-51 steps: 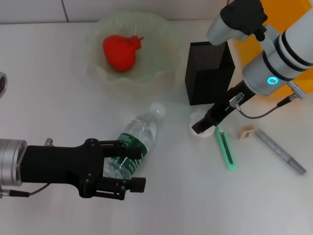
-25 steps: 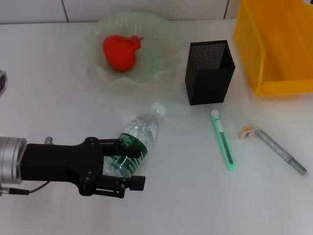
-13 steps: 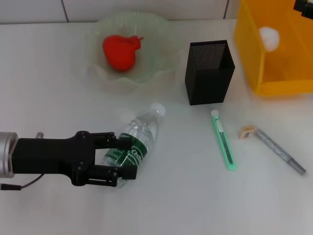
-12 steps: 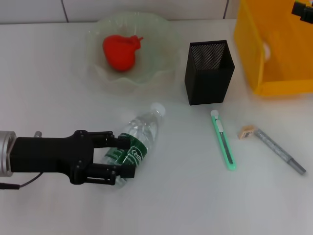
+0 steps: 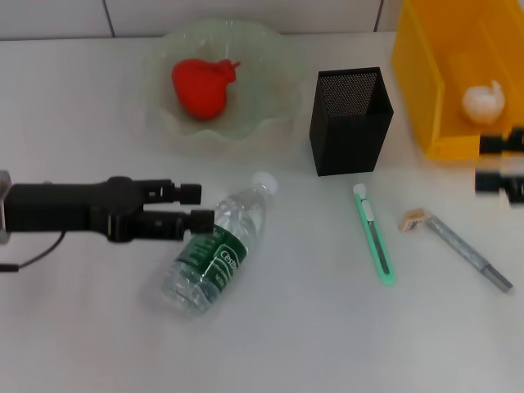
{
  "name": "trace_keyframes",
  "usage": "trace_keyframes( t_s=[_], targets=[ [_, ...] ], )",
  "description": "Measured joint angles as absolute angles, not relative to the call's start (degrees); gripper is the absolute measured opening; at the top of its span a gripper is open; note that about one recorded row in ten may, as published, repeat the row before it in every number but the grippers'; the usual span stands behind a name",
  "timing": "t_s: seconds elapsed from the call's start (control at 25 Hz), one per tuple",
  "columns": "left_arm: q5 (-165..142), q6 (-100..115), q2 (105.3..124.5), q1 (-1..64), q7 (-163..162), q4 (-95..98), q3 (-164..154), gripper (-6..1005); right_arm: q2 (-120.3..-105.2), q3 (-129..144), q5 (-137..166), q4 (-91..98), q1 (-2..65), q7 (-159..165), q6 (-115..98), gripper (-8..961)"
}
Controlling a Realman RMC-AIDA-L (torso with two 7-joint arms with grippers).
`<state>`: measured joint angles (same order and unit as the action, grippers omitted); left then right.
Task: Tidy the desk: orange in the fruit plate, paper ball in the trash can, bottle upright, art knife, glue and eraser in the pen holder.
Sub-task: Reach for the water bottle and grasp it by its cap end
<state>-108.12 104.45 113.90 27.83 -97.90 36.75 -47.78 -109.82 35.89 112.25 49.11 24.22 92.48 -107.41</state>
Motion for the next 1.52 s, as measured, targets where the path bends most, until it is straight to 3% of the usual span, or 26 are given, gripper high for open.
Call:
trace_keyframes(
  t_s=[0.24, 0.4, 0.6, 1.52],
  targets=[
    [-110.4, 101.0, 114.74, 31.1, -112.6, 46.7, -48.2, 813, -111.00, 35.9, 114.5, 41.4, 20.0, 82.4, -113.2, 720],
    [-118.6, 97.8, 116.72, 35.3, -123.5, 53.4, -48.5, 813, -110.77, 35.8, 114.6, 35.8, 19.3, 78.5, -111.9, 720],
    [-135.5, 91.2, 118.63, 45.9, -138.4, 54.0, -52.4, 814, -110.75, 35.8, 115.7, 33.1, 18.5, 76.5, -109.9, 721],
    [-138.0, 66.8, 119.18, 48.3, -156.8, 48.8, -84.1, 813, -111.03, 36.4, 116.3, 32.6, 18.5, 76.1, -108.5, 720]
  ],
)
